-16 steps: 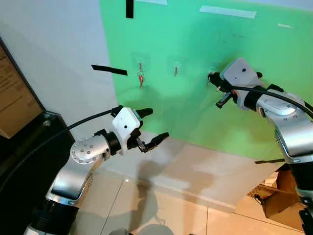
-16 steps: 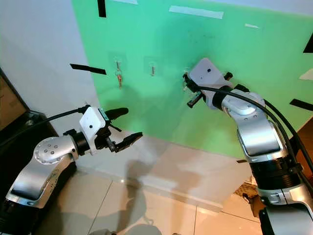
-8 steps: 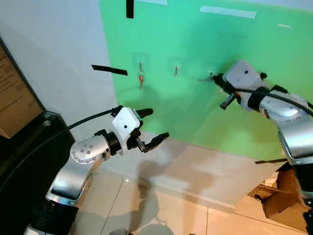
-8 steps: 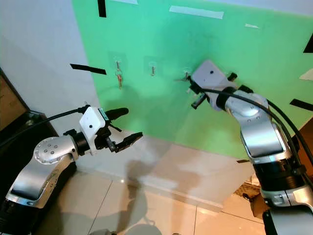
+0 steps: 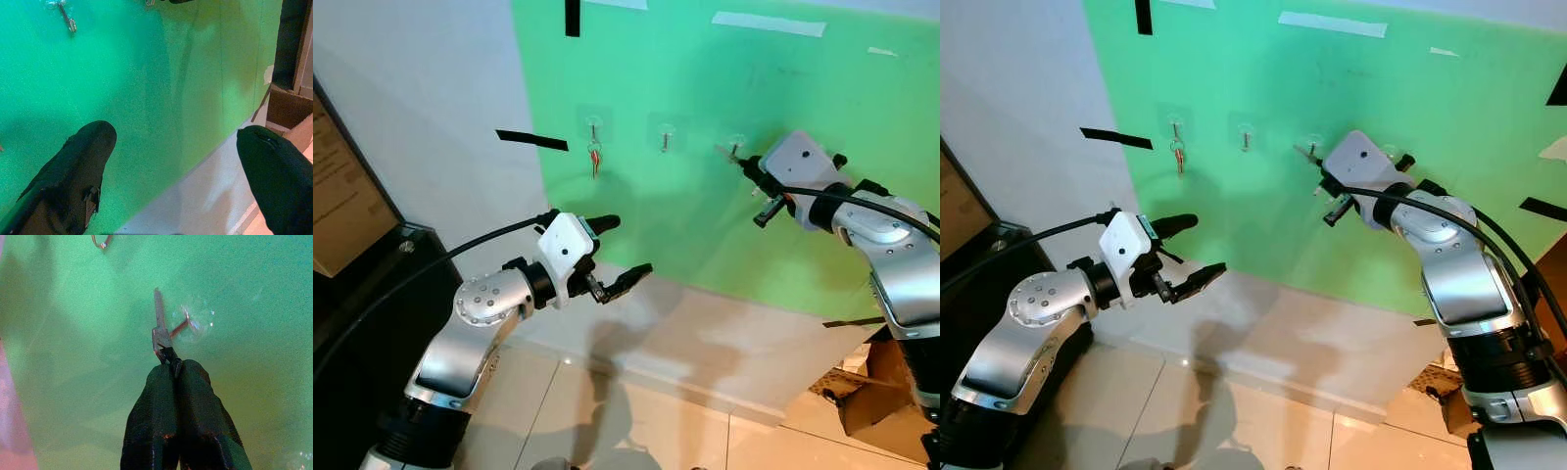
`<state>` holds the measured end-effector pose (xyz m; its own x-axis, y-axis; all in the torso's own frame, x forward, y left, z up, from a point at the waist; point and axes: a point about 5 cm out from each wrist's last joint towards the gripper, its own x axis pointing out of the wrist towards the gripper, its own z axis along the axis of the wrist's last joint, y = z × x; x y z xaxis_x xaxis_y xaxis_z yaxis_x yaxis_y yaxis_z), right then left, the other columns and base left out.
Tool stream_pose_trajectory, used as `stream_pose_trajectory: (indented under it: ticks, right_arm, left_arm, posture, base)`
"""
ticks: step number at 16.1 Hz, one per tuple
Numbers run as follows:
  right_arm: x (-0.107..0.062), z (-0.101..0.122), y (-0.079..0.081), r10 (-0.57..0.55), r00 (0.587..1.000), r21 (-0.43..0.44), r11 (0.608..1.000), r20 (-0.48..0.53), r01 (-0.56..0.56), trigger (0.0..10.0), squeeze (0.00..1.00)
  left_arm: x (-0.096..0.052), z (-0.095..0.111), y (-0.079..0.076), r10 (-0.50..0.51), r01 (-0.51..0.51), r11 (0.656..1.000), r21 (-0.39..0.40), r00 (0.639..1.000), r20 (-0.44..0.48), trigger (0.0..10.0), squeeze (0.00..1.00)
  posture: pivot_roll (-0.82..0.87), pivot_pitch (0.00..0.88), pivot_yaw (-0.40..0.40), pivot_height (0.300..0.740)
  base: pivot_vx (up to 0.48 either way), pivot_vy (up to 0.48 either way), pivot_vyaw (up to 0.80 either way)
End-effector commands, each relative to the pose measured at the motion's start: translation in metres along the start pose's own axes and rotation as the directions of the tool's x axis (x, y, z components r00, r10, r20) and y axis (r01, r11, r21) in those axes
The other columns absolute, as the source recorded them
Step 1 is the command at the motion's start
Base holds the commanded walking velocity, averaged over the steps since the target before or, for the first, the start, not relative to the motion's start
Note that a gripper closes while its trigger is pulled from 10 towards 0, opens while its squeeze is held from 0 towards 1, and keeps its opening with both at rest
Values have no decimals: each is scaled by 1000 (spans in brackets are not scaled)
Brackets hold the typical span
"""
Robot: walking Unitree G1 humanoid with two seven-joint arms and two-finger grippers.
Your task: Hang keys on a hook
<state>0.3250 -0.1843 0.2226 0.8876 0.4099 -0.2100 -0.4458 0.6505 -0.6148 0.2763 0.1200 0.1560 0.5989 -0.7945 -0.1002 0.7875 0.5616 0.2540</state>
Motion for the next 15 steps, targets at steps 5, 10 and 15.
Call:
stream_pose_trajectory:
  ticks: [5,10,15]
  right_arm:
    - [3,19,-6,-43,997,-13,999,64,44,10000,0]
    - [4,21,-2,-22,997,-22,999,73,24,10000,0]
    - [5,7,-3,-51,999,-81,995,2,51,10000,0]
  left_arm:
    - [0,6,0,-17,17,1000,26,1000,11,10000,0]
    - [0,5,0,-19,19,999,27,1000,10,10000,0]
    - [0,5,-1,-26,26,999,29,1000,7,10000,0]
  posture:
    - [29,0,14,740]
    - [37,0,8,740]
    - [37,0,9,740]
  base:
    - [0,0,0]
    - [0,0,0]
    - [0,0,0]
